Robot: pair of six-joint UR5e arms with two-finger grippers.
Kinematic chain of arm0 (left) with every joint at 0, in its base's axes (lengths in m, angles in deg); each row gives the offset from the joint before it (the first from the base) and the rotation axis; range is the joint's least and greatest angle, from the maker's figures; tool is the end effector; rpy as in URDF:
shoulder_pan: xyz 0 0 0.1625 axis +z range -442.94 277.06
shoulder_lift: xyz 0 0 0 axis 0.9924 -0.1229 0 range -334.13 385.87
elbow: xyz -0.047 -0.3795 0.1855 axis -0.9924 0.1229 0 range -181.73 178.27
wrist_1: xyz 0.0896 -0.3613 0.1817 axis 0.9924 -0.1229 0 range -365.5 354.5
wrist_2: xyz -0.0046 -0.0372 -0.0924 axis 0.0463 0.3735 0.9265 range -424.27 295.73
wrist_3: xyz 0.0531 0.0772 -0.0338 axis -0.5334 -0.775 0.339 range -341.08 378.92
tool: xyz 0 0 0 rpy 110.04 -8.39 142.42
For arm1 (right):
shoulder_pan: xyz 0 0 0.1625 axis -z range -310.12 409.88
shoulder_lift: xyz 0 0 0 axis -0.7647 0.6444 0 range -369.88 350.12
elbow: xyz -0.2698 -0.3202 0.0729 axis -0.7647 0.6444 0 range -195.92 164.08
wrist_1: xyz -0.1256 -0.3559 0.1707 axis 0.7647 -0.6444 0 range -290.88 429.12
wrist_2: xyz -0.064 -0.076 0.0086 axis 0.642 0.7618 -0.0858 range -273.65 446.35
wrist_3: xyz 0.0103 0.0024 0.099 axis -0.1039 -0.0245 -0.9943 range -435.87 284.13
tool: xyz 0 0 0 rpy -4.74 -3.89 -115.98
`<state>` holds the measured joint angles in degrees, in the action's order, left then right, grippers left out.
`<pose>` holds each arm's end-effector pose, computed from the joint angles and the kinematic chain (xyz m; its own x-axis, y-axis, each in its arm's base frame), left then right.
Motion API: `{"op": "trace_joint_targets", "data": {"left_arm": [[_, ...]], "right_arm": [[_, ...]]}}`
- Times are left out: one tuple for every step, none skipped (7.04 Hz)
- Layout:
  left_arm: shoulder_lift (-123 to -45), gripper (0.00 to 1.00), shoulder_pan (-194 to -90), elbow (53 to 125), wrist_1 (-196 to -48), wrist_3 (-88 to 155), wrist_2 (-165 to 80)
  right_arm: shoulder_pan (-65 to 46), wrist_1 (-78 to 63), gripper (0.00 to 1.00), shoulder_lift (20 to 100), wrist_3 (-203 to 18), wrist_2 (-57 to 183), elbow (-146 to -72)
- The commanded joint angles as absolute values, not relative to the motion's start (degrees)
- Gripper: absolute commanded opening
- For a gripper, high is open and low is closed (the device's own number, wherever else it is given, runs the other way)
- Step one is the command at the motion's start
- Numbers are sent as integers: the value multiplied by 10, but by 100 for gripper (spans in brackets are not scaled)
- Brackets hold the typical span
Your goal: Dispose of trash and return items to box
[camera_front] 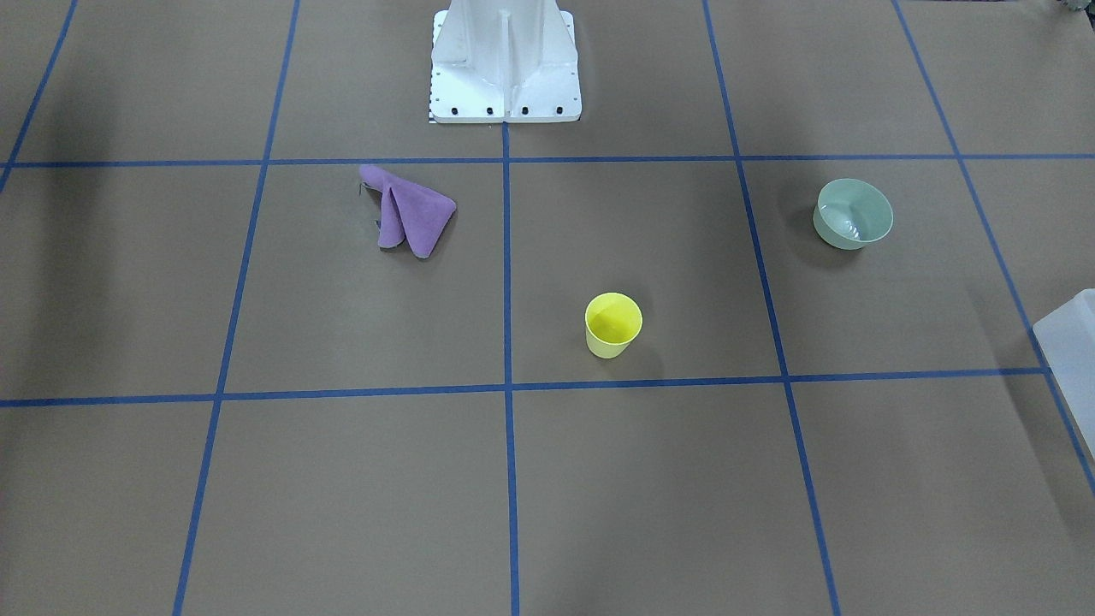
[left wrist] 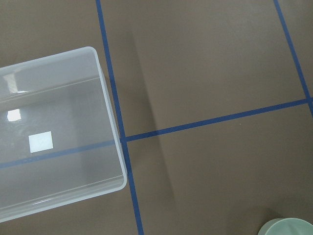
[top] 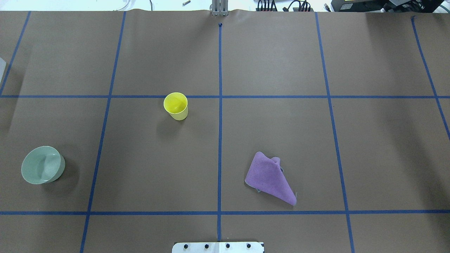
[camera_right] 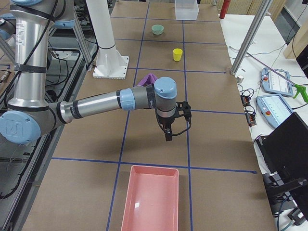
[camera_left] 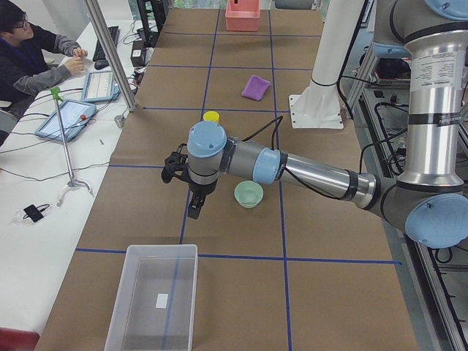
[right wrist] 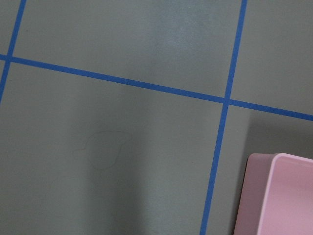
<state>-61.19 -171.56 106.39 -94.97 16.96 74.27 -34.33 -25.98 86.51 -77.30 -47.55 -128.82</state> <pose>-0.0473 -0.4712 0.5228 0.6561 0.2385 -0.7160 -0.0458 0.9596 0.2777 0.0195 -0.4450 0.5241 0.7052 -0.1846 0.6845 0.0813 0.9802 0.1807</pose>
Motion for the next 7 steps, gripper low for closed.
{"op": "trace_joint_targets", "data": {"left_arm": [[-611, 99, -1635, 1067, -959, 267, 739], [-604, 99, -1574, 1066, -979, 274, 736], [-595, 99, -1538, 1066, -983, 275, 735], [-583, 99, -1521, 1066, -985, 278, 735], [-576, 99, -1491, 1066, -1022, 335, 723], [-547, 99, -1431, 1057, -1117, 424, 678], [-541, 99, -1401, 1010, -1221, 482, 668]], "right_arm": [[-274, -260, 100, 825, -889, -457, -1294], [-234, -260, 100, 818, -951, -438, -1300], [-198, -259, 100, 814, -1004, -409, -1315], [-183, -249, 100, 817, -1017, -397, -1315], [-181, -242, 100, 821, -1018, -397, -1315], [-181, -242, 100, 821, -1021, -398, -1315], [-181, -241, 100, 821, -1021, -397, -1314]]}}
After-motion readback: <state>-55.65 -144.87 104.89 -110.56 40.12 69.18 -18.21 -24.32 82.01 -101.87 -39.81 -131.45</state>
